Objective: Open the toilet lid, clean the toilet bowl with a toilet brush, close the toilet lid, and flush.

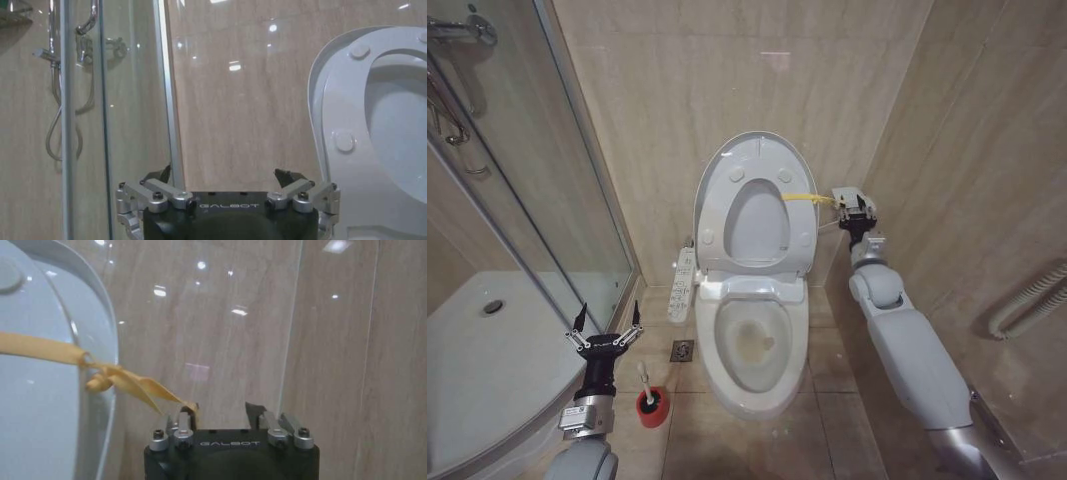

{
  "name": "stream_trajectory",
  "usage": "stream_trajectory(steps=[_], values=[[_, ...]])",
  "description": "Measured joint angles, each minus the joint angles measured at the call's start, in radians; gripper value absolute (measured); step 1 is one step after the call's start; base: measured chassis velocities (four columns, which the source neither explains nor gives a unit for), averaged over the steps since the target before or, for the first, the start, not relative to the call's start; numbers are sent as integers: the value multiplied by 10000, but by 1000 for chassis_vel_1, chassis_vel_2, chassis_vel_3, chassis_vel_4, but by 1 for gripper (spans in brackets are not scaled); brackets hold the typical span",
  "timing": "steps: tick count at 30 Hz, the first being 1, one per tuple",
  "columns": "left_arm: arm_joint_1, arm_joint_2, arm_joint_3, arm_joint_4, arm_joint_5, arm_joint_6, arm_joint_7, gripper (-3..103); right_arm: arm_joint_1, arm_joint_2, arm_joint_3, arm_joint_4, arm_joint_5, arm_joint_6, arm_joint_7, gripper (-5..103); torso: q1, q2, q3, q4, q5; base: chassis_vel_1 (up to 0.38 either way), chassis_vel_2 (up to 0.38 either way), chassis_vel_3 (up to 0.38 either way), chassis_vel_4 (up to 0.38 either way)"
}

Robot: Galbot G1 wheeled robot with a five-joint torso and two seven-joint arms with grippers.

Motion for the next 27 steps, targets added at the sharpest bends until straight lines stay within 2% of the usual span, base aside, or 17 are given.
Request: stream_trajectory(steps=[6, 7, 15, 16, 27], values=[[0, 0, 0, 0, 0, 0, 0, 100, -193, 207, -151, 136, -91, 17, -1, 51, 0, 0, 0, 5, -2, 0, 0, 0, 0], [0, 0, -1, 0, 0, 0, 0, 100, -204, 234, -183, 151, -107, 21, -2, 78, 0, 0, 0, 6, -2, 0, 0, 0, 0], [0, 0, 0, 0, 0, 0, 0, 100, -230, 284, -217, 272, -161, 70, 12, 78, -1, 0, 0, 8, -2, 0, 0, 0, 0], [0, 0, 0, 0, 0, 0, 0, 100, -242, 276, -196, 313, -161, 84, 7, 99, 0, 0, 0, 10, -2, 0, 0, 0, 0], [0, 0, 0, 0, 0, 0, 0, 100, -517, 83, -29, 804, -147, 218, 20, 100, -1, 0, 0, 10, -3, 0, 0, 0, 0]])
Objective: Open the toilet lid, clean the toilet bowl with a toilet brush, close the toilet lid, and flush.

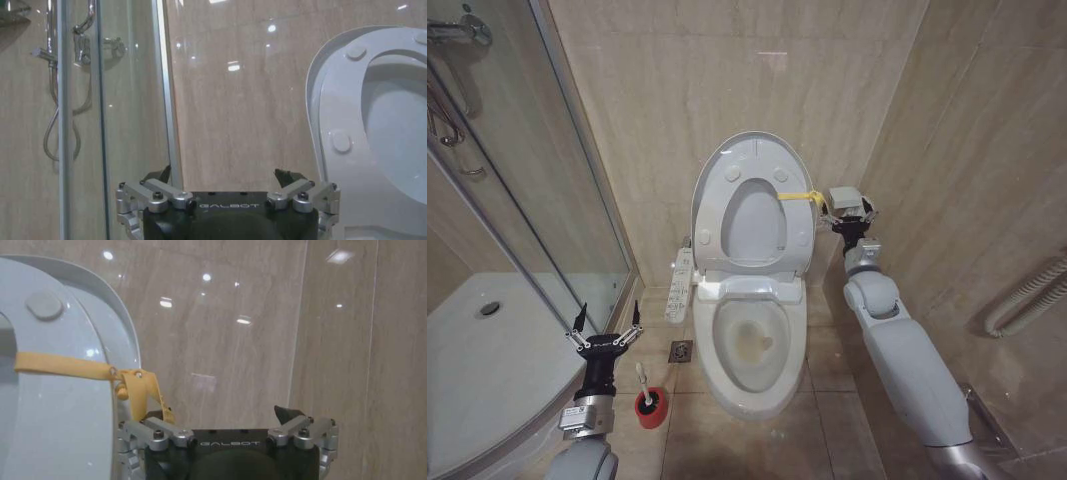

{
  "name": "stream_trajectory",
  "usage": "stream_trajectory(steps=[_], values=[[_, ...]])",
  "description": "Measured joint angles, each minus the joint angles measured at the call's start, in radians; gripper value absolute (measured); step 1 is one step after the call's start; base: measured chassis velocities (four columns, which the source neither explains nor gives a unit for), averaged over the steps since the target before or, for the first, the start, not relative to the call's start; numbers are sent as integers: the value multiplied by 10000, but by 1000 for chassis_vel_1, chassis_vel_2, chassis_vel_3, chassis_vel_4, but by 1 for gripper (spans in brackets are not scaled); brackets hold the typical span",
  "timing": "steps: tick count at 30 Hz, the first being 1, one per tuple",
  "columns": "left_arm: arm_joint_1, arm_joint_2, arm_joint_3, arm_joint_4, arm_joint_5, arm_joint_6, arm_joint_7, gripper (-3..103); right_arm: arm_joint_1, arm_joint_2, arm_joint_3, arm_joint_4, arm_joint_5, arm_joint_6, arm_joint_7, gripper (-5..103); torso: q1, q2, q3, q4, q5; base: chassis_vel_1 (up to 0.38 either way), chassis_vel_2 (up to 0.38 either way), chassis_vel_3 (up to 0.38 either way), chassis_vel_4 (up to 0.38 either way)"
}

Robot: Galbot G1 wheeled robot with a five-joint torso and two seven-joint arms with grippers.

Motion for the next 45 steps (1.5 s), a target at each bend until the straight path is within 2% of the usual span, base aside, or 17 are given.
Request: stream_trajectory(steps=[26, 37, 45], values=[[0, 0, 0, 0, 0, 0, 0, 100, -1028, -377, 159, 1594, 278, 12, -67, 100, 0, 0, 0, 0, 0, 0, 0, 0, 0], [0, 0, 0, 0, 0, 0, -1, 100, -2782, -391, 662, 3073, 748, 76, -6, 100, 0, 0, -1, -1, -1, 0, 0, 0, 0], [0, 0, -1, 0, 0, 0, -1, 100, -4367, 86, 1125, 3412, 201, 581, 50, 100, 0, 0, -1, 2, -1, 0, 0, 0, 0]])
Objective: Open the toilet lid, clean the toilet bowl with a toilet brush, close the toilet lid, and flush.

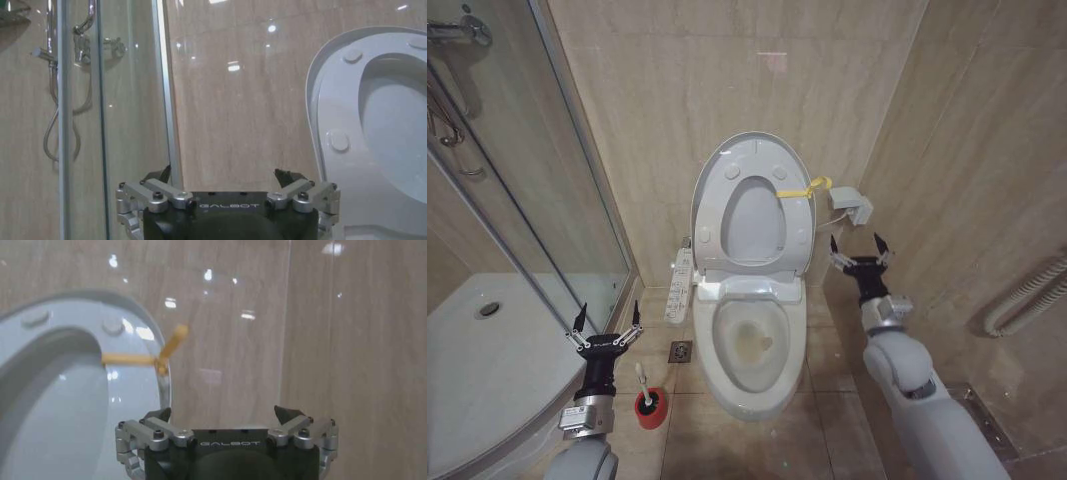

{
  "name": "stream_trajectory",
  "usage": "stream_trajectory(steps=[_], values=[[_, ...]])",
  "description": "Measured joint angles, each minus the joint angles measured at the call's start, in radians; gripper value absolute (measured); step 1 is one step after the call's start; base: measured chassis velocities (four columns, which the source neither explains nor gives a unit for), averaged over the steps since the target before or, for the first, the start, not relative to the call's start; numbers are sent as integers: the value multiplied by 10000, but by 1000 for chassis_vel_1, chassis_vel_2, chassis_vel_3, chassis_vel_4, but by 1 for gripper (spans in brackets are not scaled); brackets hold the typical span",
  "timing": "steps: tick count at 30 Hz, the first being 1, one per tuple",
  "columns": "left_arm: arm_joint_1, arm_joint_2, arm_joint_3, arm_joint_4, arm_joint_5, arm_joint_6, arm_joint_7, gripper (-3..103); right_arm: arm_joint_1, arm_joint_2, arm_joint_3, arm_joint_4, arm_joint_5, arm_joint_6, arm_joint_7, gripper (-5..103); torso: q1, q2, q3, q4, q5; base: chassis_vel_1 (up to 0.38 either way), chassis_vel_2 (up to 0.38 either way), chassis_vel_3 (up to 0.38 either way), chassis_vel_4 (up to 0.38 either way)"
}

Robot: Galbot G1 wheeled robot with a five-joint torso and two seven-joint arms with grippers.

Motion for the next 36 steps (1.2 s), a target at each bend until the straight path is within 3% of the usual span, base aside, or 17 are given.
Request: stream_trajectory(steps=[9, 12, 24, 36], values=[[0, 0, 1, 0, 0, 0, 1, 100, -1333, 620, 292, 15, -820, 453, -6, 100, -1, 0, 0, -2, 0, 0, 0, 0, 0], [0, 0, 1, 1, 0, 0, 1, 100, -2379, 1341, 561, 296, -1419, 900, -224, 100, 0, 1, 0, -3, 0, 0, 0, 0, 0], [0, 0, 1, 0, 0, 0, 1, 100, -3039, 2533, 541, 625, -1841, 1421, -575, 100, 0, 0, 1, -1, -1, 0, 0, 0, 0], [0, 0, 1, 0, 0, 0, 1, 100, -3047, 2749, 447, 615, -2047, 1379, -506, 100, 1, 0, 1, -2, 0, 0, 0, 0, 0]])
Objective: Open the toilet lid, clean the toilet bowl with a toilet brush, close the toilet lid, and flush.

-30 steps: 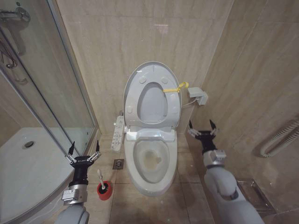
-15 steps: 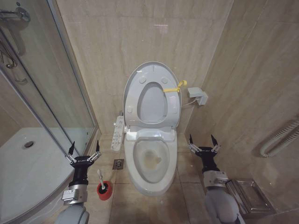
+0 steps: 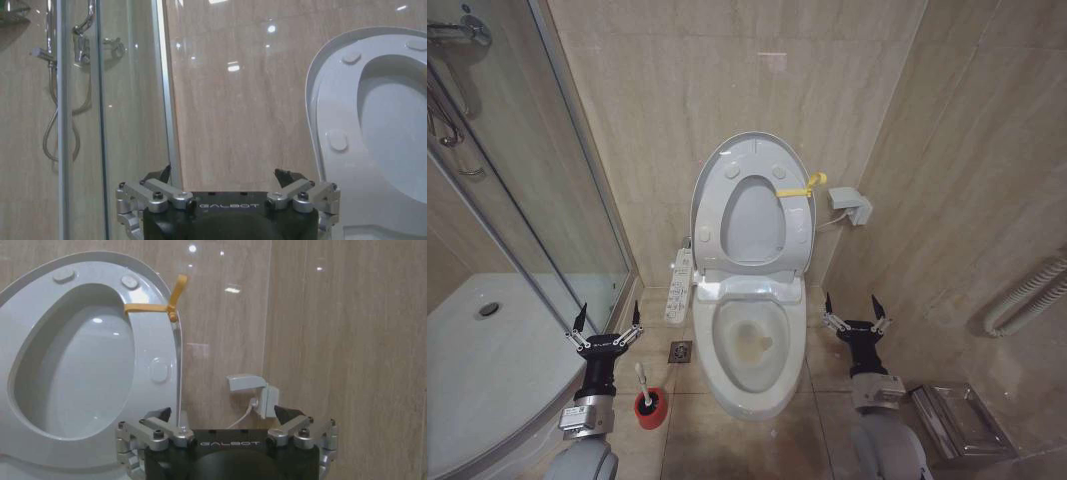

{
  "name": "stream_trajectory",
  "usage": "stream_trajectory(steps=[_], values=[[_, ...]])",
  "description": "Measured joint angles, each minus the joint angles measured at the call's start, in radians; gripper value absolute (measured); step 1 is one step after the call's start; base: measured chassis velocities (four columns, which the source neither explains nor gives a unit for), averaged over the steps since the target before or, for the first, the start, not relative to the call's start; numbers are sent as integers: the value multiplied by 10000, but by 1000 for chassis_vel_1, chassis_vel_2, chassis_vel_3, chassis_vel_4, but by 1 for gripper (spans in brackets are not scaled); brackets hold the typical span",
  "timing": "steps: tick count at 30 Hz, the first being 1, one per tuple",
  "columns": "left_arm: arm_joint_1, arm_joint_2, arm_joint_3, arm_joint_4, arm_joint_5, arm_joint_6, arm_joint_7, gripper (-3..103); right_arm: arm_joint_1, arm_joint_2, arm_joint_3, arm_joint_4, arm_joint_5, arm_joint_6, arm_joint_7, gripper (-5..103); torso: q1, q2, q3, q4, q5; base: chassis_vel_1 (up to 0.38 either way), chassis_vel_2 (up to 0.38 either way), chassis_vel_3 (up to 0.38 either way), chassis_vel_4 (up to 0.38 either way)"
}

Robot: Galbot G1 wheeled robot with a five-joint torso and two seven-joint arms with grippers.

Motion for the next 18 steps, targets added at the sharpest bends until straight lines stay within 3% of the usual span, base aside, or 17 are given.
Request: stream_trajectory(steps=[18], values=[[0, 0, -1, 0, 0, 0, 0, 100, 23, -25, -11, -18, 6, -28, 14, 100, 0, 0, 0, 0, 1, 0, 0, 0, 0]])
